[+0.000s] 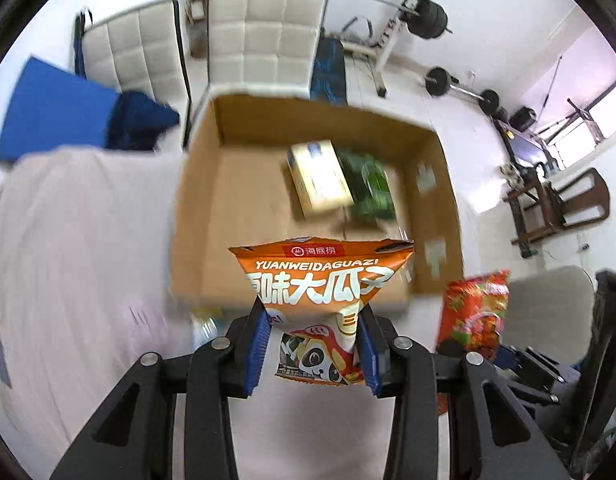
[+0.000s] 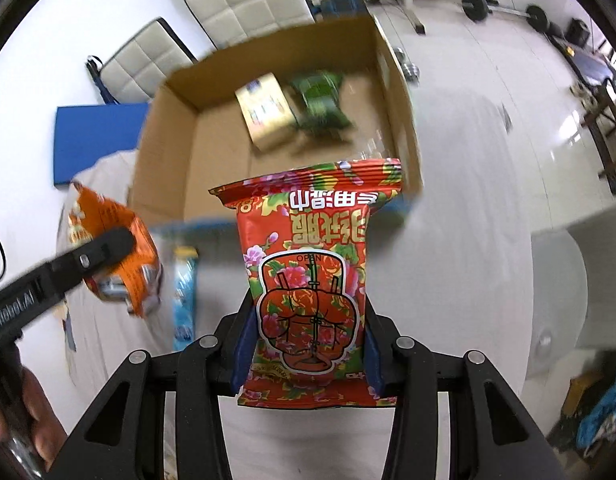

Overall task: Organize soft objects
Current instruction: 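Carry the orange bag with the left tool into the box while the right tool drops the red bag in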

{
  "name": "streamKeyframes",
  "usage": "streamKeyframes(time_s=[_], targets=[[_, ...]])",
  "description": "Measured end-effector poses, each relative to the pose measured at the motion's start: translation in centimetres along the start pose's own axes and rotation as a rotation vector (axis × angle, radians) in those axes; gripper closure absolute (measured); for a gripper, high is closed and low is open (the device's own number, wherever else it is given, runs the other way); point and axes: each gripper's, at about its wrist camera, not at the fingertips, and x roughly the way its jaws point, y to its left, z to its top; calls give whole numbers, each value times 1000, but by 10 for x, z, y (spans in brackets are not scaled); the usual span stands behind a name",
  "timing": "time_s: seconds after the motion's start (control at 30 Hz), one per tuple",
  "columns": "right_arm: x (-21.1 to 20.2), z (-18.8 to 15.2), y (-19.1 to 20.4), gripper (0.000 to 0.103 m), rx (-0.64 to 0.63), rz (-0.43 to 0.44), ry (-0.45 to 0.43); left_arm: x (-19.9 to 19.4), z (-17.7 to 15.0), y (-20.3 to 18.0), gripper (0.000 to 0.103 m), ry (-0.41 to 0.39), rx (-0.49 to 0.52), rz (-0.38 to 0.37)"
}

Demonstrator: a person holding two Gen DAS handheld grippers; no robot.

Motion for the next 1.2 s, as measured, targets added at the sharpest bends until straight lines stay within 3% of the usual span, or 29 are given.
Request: streamKeyframes(time_s=[0.2,0.4,0.77,0.93,1.0,1.07,1.2], targets=[[18,62,12,56,-17,-63,-13,36,67,36,67,46,14,73],[74,103,9,56,-25,-134,71,82,99,61,67,137,32,122],[152,110,0,56,-32,-184,201,144,133,68,64,225,88,183],[166,106,-1,55,-38,-187,243,154,139,70,61,253,51,198],[165,106,0,52,-41,-195,241,152,140,70,60,247,43,189],[158,108,0,36,-25,-183,222,146,141,71,57,236,35,177],[144,109,3,33,-25,-175,191,125,137,71,52,199,23,174]])
